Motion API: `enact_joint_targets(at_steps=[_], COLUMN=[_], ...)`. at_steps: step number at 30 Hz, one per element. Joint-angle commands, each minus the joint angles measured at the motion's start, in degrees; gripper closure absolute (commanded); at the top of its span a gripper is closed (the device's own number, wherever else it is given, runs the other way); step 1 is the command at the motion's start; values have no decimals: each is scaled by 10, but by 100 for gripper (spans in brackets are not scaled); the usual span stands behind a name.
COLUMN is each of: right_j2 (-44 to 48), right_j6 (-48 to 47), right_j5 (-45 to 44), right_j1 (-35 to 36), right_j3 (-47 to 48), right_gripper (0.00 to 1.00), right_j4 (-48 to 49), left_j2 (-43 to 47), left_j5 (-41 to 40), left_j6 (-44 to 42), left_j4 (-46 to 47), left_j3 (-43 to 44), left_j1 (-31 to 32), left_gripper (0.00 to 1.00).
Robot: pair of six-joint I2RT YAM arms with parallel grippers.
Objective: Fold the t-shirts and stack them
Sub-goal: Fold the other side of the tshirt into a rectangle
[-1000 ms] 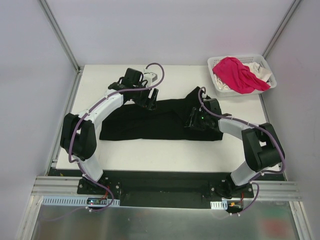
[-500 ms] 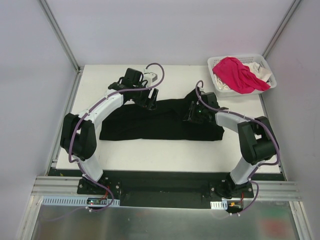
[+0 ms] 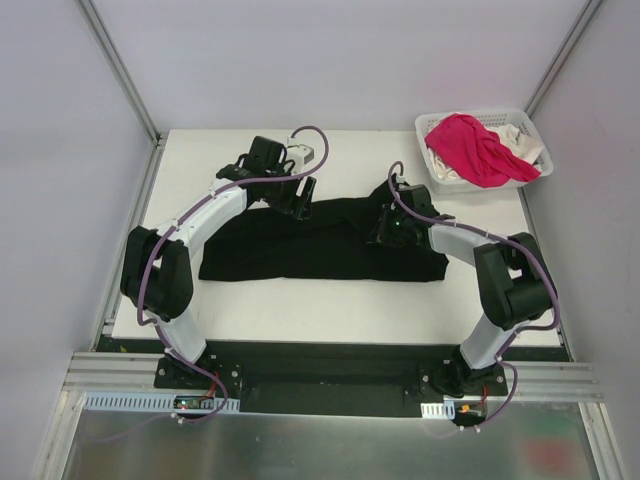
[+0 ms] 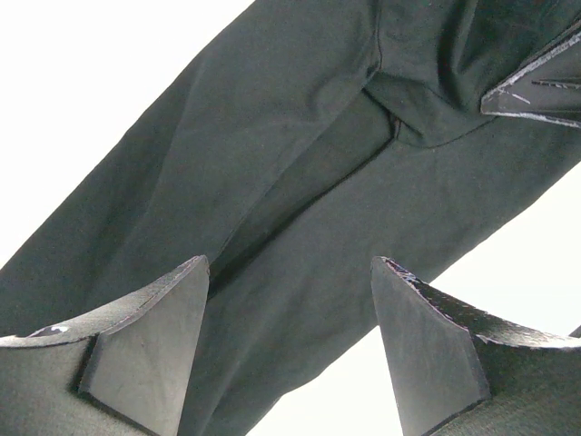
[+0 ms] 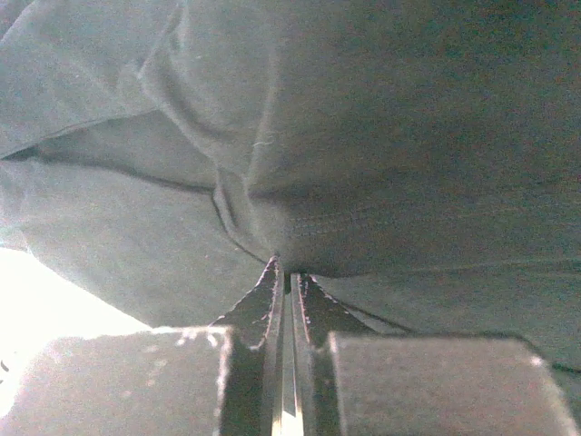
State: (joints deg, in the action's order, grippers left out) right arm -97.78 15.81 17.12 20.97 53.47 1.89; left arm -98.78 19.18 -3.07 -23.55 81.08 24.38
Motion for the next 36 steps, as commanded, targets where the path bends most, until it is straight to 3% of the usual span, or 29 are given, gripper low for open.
enact_joint_targets(at_steps=[1, 17, 21, 23, 28, 36], right_j2=[41, -7, -24, -28, -8, 77], right_j6=[-1, 13, 9, 8, 0, -26], right_j5=[-6, -51, -62, -65, -89, -98], right_j1=[24, 104, 107, 106, 102, 53], right_j3=[19, 86, 81, 73, 54, 62], right_gripper=[99, 99, 89, 75, 55, 48], right_j4=[0, -36, -40, -43, -47, -71], left_j2=[18, 29, 32, 33, 32, 43], left_j5=[-3, -13, -12, -16, -36, -140], left_j6=[-11, -12, -12, -13, -17, 10], left_j4=[-9, -9, -12, -12, -13, -12], left_j3=[5, 3, 3, 0, 0, 0], left_j1=[1, 1, 1, 1, 1, -4], left_gripper=[29, 29, 29, 29, 29, 29])
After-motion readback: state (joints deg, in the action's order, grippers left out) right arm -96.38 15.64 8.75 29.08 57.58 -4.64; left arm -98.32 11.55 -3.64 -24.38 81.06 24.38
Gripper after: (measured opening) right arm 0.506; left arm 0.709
